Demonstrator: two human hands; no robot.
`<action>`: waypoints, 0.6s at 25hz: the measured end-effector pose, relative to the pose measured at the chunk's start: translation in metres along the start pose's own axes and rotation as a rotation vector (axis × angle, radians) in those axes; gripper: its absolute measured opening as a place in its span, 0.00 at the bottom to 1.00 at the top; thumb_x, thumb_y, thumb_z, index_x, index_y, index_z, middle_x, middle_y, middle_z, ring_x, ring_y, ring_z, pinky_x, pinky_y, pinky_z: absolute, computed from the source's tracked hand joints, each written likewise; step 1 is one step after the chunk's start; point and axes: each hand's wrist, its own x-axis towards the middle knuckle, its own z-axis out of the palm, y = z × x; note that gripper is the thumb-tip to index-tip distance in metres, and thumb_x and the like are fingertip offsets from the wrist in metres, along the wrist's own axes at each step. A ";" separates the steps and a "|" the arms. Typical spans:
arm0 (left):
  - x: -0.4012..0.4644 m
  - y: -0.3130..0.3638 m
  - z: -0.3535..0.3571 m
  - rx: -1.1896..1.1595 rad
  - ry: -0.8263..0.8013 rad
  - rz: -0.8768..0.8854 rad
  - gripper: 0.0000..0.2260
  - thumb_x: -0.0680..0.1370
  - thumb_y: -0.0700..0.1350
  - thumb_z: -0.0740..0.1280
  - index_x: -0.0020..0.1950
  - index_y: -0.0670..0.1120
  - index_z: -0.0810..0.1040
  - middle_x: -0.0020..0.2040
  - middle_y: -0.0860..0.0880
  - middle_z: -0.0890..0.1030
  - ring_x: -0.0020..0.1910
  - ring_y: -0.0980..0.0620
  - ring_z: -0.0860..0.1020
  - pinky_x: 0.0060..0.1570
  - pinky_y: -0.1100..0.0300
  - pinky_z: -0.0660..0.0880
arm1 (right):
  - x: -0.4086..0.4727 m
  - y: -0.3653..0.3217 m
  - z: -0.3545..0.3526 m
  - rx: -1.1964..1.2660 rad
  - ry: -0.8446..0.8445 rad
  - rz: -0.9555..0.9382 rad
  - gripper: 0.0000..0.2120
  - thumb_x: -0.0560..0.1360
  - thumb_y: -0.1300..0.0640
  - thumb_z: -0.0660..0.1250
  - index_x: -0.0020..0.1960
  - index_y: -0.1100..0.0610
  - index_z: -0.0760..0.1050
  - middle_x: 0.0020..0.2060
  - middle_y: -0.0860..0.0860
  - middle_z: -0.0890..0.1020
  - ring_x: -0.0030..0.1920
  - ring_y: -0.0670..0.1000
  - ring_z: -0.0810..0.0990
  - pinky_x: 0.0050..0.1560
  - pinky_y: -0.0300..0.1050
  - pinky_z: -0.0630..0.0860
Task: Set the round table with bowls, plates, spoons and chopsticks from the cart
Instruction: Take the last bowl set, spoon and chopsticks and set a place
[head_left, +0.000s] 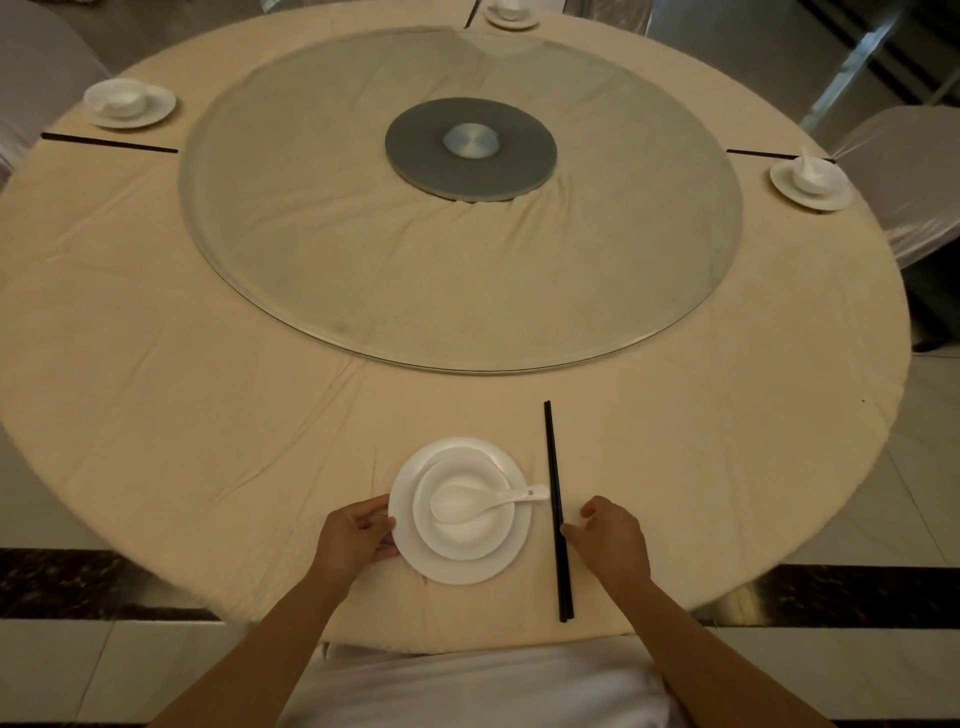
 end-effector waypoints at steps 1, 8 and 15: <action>0.000 0.000 0.000 0.003 0.000 0.001 0.16 0.75 0.31 0.65 0.61 0.40 0.77 0.39 0.44 0.83 0.38 0.46 0.82 0.36 0.59 0.82 | 0.001 -0.002 0.002 0.002 -0.009 -0.012 0.16 0.72 0.51 0.70 0.54 0.59 0.74 0.45 0.53 0.80 0.43 0.51 0.78 0.40 0.40 0.70; -0.003 -0.003 -0.002 0.009 -0.002 0.000 0.15 0.75 0.32 0.66 0.61 0.40 0.77 0.41 0.44 0.84 0.39 0.46 0.82 0.35 0.59 0.82 | 0.000 -0.006 0.015 -0.083 -0.032 -0.177 0.19 0.74 0.59 0.66 0.31 0.50 0.60 0.31 0.47 0.70 0.35 0.49 0.72 0.36 0.41 0.69; -0.004 -0.003 -0.002 0.032 0.013 -0.014 0.15 0.74 0.32 0.66 0.60 0.40 0.78 0.39 0.47 0.85 0.37 0.47 0.83 0.34 0.60 0.81 | -0.003 -0.005 0.016 -0.114 -0.037 -0.197 0.20 0.75 0.59 0.64 0.31 0.51 0.57 0.33 0.49 0.71 0.36 0.49 0.72 0.36 0.41 0.68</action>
